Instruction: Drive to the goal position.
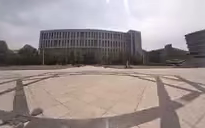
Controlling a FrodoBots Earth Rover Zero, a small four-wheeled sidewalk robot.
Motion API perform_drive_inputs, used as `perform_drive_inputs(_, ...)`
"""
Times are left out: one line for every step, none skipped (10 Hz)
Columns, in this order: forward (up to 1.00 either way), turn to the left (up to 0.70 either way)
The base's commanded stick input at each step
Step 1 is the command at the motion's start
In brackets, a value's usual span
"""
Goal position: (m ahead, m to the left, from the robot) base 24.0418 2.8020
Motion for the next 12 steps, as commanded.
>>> perform_drive_inputs(1.0, 0.0)
perform_drive_inputs(1.0, 0.0)
perform_drive_inputs(1.0, 0.0)
perform_drive_inputs(1.0, 0.0)
perform_drive_inputs(1.0, 0.0)
perform_drive_inputs(1.0, 0.0)
perform_drive_inputs(1.0, 0.0)
perform_drive_inputs(1.0, 0.0)
perform_drive_inputs(1.0, 0.0)
perform_drive_inputs(1.0, 0.0)
perform_drive_inputs(1.0, 0.0)
perform_drive_inputs(1.0, 0.0)
